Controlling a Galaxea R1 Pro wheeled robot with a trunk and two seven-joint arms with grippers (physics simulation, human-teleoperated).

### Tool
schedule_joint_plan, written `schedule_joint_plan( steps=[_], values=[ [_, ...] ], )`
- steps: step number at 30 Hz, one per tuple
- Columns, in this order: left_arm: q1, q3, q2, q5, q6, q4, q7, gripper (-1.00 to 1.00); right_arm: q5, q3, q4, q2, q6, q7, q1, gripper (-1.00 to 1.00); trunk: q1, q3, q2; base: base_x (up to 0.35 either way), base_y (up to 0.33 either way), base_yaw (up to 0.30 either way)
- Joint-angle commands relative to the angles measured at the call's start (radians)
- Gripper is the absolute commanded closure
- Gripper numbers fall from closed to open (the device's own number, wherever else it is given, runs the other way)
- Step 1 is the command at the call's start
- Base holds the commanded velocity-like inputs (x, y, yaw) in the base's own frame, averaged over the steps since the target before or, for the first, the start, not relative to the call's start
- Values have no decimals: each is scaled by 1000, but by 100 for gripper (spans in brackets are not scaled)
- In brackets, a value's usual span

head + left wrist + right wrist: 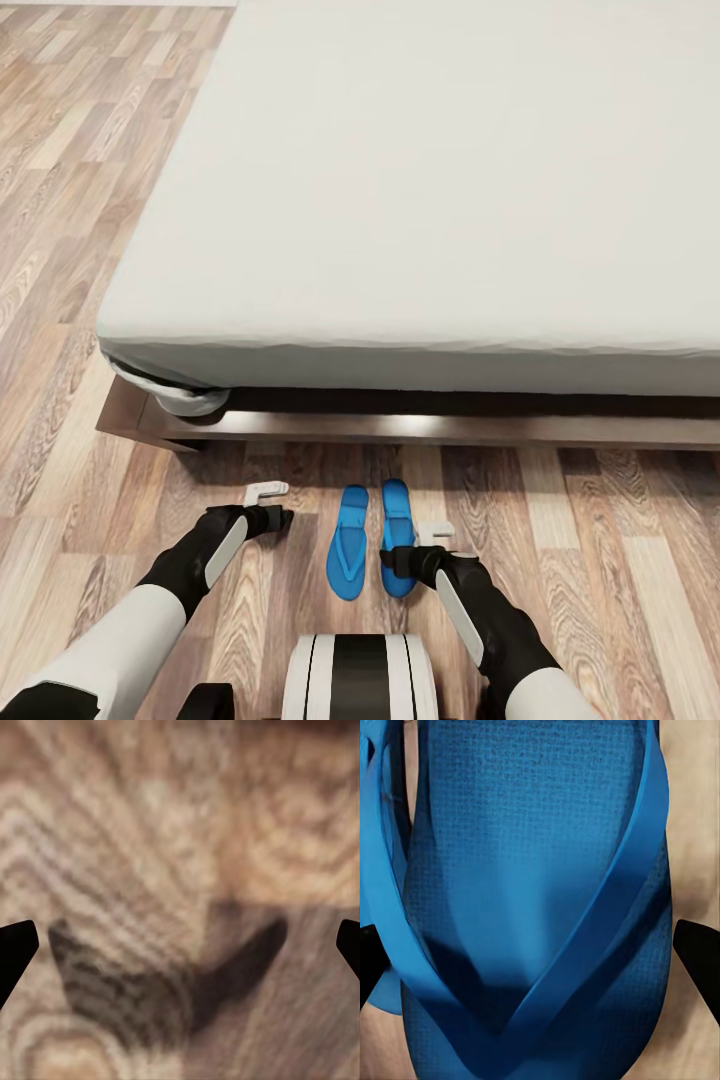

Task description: In the bedroom, move the book from the bed onto either nightstand, and place the two sandals side by side next to the bed.

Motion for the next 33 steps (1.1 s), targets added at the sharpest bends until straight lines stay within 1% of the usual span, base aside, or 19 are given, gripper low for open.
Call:
schedule_joint_plan(
  steps=[1,5,7,15,18,22,25,31,33],
  values=[
    [0,-6,1,8,4,-2,5,-100,-3,0,-1,0,4,2,0,100,0,-1,0,7,0,0],
    [0,-6,1,8,4,-3,5,-100,-3,0,-2,0,4,2,0,100,0,-1,0,2,0,0],
    [0,-6,1,8,4,-3,4,-100,-3,0,-4,0,4,2,0,100,1,-8,-1,0,0,0],
    [0,-6,1,8,4,-3,4,-100,-3,-2,-5,0,4,3,0,100,1,-8,-1,0,0,0],
    [0,-6,0,8,4,-3,3,-100,-3,-1,-5,0,4,3,0,100,2,-20,-1,0,0,0],
    [0,-6,0,8,4,-3,3,-100,-3,-1,-4,0,4,4,0,100,2,-20,-1,0,0,0],
    [0,-7,0,8,4,-3,3,-100,-3,-1,-4,0,4,4,0,100,3,-31,-2,0,0,0],
    [0,-7,0,8,4,-3,3,-100,-3,-2,-4,0,4,4,0,100,3,-31,-2,0,0,0],
    [0,-7,0,8,4,-3,3,-100,-3,-1,-4,0,4,4,0,100,4,-39,-3,0,0,0]
  ],
)
